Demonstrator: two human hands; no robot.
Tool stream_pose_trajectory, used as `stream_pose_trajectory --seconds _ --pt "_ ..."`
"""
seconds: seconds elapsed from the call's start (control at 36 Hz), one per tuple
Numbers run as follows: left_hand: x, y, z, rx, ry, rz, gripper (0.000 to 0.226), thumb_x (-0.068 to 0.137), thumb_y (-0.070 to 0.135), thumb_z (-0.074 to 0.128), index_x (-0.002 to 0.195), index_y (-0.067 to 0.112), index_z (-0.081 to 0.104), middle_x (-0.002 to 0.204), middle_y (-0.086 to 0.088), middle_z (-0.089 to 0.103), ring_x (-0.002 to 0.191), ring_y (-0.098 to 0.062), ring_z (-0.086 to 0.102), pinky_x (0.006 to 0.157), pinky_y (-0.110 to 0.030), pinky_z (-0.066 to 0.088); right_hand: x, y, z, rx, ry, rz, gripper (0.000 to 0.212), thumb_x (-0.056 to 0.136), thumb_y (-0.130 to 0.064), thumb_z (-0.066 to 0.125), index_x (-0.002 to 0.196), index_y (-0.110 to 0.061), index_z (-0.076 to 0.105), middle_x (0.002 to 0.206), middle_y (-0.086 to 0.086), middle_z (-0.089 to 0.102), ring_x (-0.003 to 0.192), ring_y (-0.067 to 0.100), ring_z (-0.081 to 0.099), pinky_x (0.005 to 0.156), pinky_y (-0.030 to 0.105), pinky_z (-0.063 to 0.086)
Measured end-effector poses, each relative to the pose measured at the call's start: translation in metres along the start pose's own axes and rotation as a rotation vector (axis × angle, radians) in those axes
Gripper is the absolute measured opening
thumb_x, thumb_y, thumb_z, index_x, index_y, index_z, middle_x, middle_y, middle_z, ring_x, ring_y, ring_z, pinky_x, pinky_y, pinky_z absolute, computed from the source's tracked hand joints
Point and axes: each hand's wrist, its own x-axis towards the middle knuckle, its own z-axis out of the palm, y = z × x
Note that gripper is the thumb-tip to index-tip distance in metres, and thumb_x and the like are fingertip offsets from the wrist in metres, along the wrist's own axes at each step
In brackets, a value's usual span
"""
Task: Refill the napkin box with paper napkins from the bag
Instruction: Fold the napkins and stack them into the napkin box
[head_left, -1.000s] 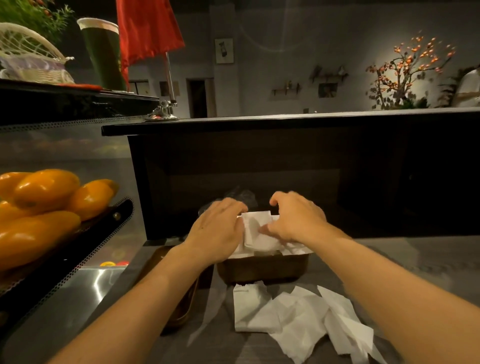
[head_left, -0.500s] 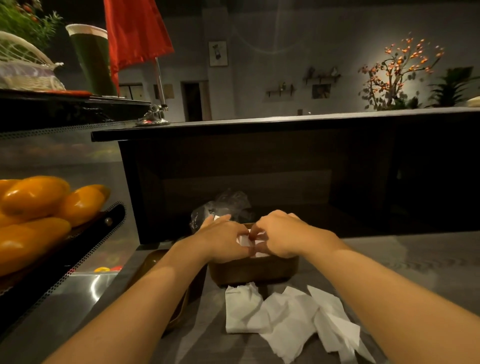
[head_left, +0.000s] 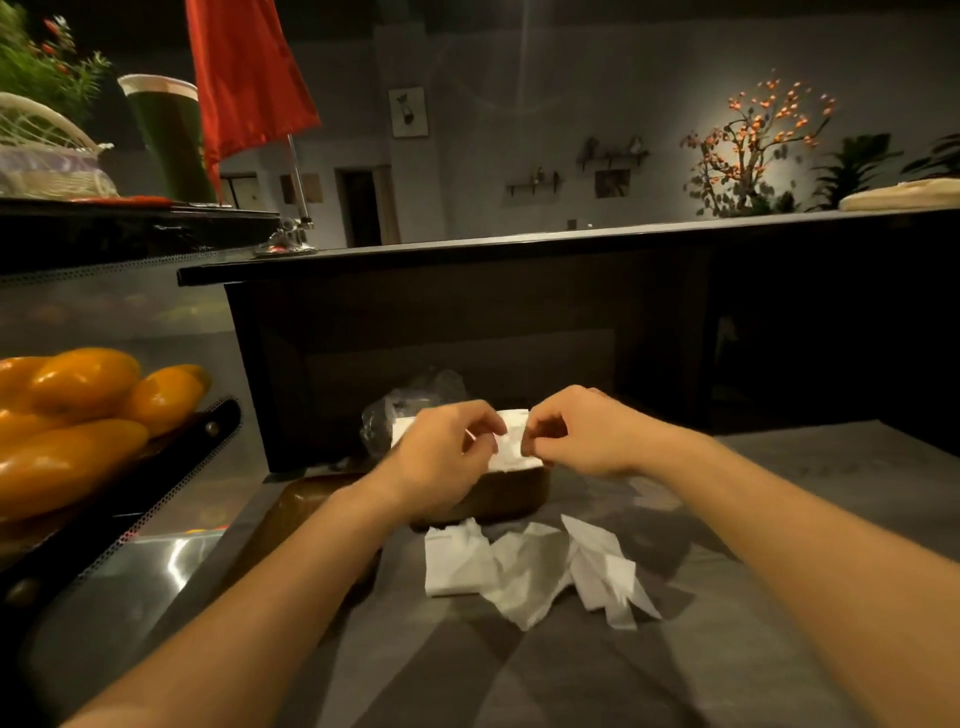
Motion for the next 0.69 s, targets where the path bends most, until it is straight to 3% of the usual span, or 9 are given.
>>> stream_pose_trajectory --seconds 0.08,0.22,0.28,0.36,0.47,0.58,0.69 --pt "-0.014 0.014 0.017 0.050 -0.181 -0.007 0.017 0.100 0.021 0.057 0.111 0.023 0.070 0.106 0.004 0.067 0.096 -0.014 0.063 0.088 -0.032 0.055 -0.020 0.010 -0.005 -0.150 -0.196 0.094 0.017 0.098 -0.017 0.060 0.101 -0.028 0.073 0.097 -0.004 0.070 0.089 0.014 0.066 0.079 0.028 0.056" --pt "-0.034 0.015 0.045 0.090 -0.331 -0.002 0.027 0.099 0.031 0.058 0.124 0.030 0.065 0.124 0.009 0.063 0.111 -0.009 0.058 0.098 -0.032 0.052 -0.038 0.046 0.013 -0.226 -0.320 0.241 0.045 0.097 -0.020 0.063 0.140 -0.031 0.054 0.137 -0.006 0.056 0.122 0.016 0.056 0.107 0.036 0.047" --pt "-0.041 0.014 0.052 0.111 -0.375 0.012 0.037 0.097 0.034 0.060 0.134 0.032 0.058 0.135 0.010 0.057 0.124 -0.009 0.052 0.105 -0.034 0.047 -0.044 0.057 0.022 -0.163 -0.336 0.237 0.042 0.093 -0.025 0.069 0.134 -0.031 0.058 0.133 -0.008 0.057 0.122 0.015 0.056 0.108 0.037 0.047" --pt "-0.046 0.012 0.058 0.130 -0.409 0.015 0.048 0.093 0.039 0.064 0.139 0.034 0.053 0.142 0.012 0.051 0.132 -0.010 0.046 0.109 -0.035 0.042 -0.050 0.067 0.026 -0.086 -0.245 0.203 0.013 0.088 -0.027 0.076 0.099 -0.032 0.068 0.111 -0.008 0.066 0.105 0.012 0.062 0.098 0.036 0.054" --pt "-0.044 0.014 0.059 0.132 -0.379 0.033 0.043 0.093 0.036 0.065 0.135 0.031 0.058 0.139 0.011 0.054 0.130 -0.010 0.048 0.108 -0.034 0.044 -0.053 0.067 0.013 0.036 -0.184 0.198 0.005 0.091 -0.020 0.074 0.093 -0.023 0.070 0.101 -0.002 0.069 0.096 0.015 0.065 0.090 0.033 0.057" --pt "-0.041 0.022 0.061 -0.045 -0.278 0.020 0.024 0.101 0.031 0.055 0.122 0.027 0.066 0.123 0.010 0.063 0.114 -0.005 0.056 0.101 -0.035 0.050 -0.056 0.066 0.002 0.090 -0.160 0.203 0.006 0.092 -0.017 0.072 0.091 -0.021 0.068 0.097 0.000 0.068 0.090 0.015 0.066 0.080 0.028 0.059" --pt "-0.035 0.036 0.059 -0.398 -0.269 -0.082 0.034 0.102 0.044 0.049 0.094 0.020 0.071 0.094 0.006 0.069 0.091 -0.011 0.063 0.090 -0.037 0.053 -0.060 0.063 -0.002 0.206 -0.108 0.187 0.003 0.093 -0.015 0.071 0.094 -0.018 0.071 0.093 0.003 0.070 0.083 0.014 0.068 0.075 0.024 0.059"
